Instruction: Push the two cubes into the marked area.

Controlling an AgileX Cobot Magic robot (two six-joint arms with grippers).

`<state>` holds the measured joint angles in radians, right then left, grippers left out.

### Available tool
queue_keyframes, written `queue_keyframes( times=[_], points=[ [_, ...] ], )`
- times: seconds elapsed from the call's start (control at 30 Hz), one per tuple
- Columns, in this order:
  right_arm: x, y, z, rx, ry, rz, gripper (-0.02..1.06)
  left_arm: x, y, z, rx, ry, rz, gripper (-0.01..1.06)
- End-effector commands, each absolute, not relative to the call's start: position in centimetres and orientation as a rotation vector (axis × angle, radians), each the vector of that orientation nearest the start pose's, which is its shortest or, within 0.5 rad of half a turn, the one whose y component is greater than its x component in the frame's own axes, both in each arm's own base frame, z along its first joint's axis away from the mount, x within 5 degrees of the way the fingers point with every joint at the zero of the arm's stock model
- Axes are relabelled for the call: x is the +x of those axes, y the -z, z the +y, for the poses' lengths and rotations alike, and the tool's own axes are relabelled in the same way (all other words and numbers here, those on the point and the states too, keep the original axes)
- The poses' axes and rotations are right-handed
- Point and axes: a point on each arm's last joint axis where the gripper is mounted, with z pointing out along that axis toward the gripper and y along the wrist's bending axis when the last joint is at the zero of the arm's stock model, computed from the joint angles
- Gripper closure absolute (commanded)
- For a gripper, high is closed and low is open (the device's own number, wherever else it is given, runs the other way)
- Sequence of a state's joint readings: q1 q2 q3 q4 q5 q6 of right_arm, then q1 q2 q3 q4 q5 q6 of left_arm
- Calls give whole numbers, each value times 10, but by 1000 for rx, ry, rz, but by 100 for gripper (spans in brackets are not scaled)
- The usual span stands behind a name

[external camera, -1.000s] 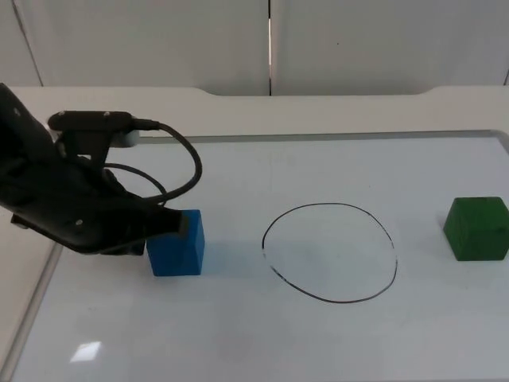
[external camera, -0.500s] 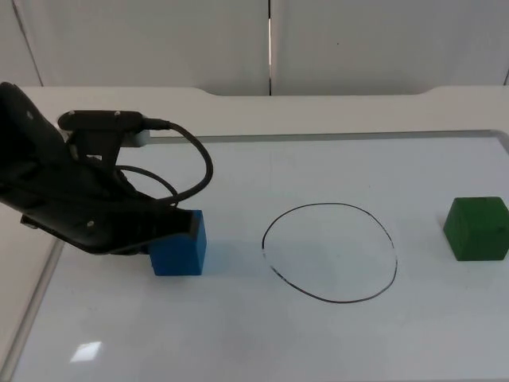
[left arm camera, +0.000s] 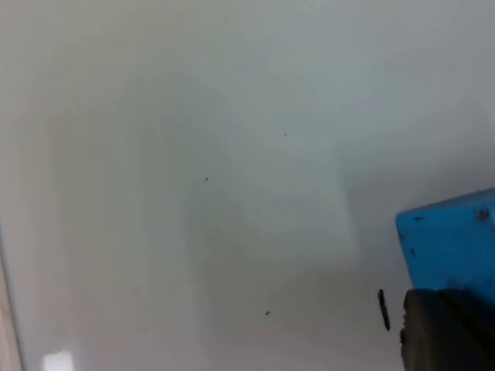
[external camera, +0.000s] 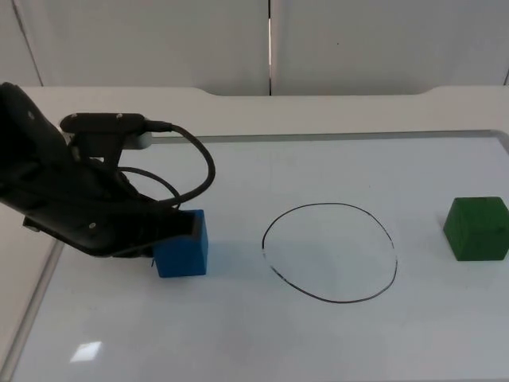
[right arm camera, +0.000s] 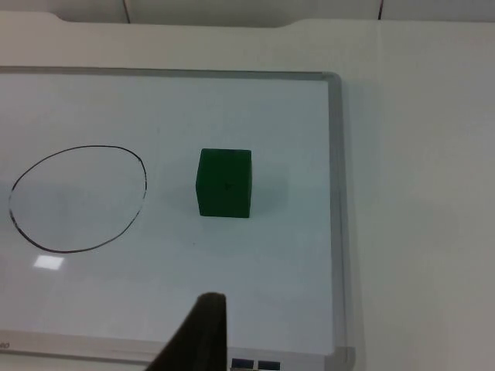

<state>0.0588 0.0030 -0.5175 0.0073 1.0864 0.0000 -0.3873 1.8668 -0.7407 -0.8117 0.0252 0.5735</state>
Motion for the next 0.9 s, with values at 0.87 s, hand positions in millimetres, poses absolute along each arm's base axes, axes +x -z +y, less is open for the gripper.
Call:
queue_keyframes(
  times=[0.87],
  points=[
    [-7,-280,1,-55,-49,2047,-1,284,-95,-135,199,231,2607,105]
  ],
)
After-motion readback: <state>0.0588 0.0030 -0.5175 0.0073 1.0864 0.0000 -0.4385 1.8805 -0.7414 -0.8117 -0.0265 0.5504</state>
